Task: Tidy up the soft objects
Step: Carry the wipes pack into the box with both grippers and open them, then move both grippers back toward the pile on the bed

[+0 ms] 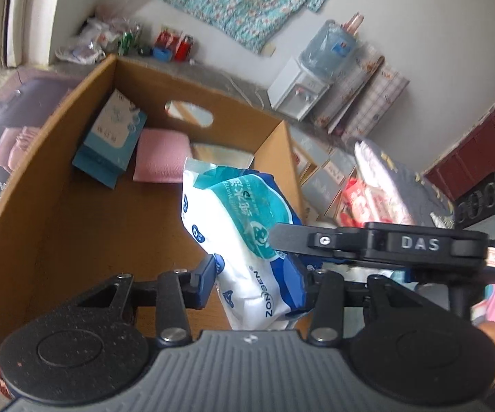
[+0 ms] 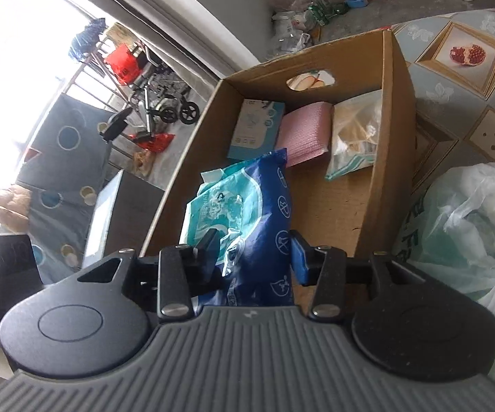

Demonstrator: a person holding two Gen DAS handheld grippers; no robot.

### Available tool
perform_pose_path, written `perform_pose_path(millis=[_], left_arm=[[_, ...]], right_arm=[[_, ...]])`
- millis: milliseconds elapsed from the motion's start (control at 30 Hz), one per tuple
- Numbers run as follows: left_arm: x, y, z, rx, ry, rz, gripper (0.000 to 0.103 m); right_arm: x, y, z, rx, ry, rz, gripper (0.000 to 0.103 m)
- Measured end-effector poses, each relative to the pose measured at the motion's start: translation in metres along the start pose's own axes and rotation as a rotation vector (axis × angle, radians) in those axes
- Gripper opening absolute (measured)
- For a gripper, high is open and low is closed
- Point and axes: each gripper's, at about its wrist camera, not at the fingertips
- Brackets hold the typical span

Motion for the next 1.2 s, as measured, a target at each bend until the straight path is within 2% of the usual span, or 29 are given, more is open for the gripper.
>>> perform_pose_path(millis=[67, 167, 267, 333, 433, 567, 600, 733, 900, 1200], left_arm=[[-0.012, 0.001, -0.022, -0.064, 0.017, 0.000, 0.044], [-0.030, -0.001, -0.050, -0.145, 0.031, 0.026, 0.044], [-0.038, 0.000, -0.060, -0.177, 0.031, 0.039, 0.045], [-0.040, 0.002, -0.066, -0.198, 0.052, 0.030, 0.050], [-0.042, 0.001, -0.078, -0.250, 0.087, 0.032, 0.051], [-0.047, -0.006, -0.103, -0.364, 0.068, 0.069, 0.049], [-0.049, -0.008, -0.108, -0.376, 0.054, 0.094, 0.051], [-0.047, -0.006, -0.111, -0.334, 0.047, 0.101, 0.044], [-0.041, 0.003, -0.116, -0.298, 0.070, 0.099, 0.042], [-0.035, 0.021, -0.126, -0.186, 0.137, 0.144, 0.037]], right_arm=[[0.006, 0.000, -0.005, 0.004, -0.051, 0.030, 0.043], [0.018, 0.003, -0.004, 0.003, -0.042, 0.029, 0.043], [0.026, 0.007, 0.002, 0.024, -0.046, 0.032, 0.043], [0.030, 0.009, 0.008, 0.042, -0.040, 0.033, 0.043], [0.036, 0.007, 0.021, 0.064, -0.014, 0.025, 0.043], [0.047, 0.002, 0.029, 0.083, 0.014, 0.005, 0.043], [0.049, 0.000, 0.030, 0.086, 0.016, -0.001, 0.043], [0.055, -0.006, 0.031, 0.090, 0.016, -0.014, 0.043], [0.060, -0.012, 0.032, 0.098, 0.014, -0.018, 0.043], [0.078, -0.042, 0.050, 0.145, 0.008, -0.059, 0.043]])
Point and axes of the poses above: each gripper's, at about its wrist camera, not at the fingertips, and z roughly against the way its jaws point, x to its right, y to its top, and after that the axes turned 6 degrees about -y, right-handed
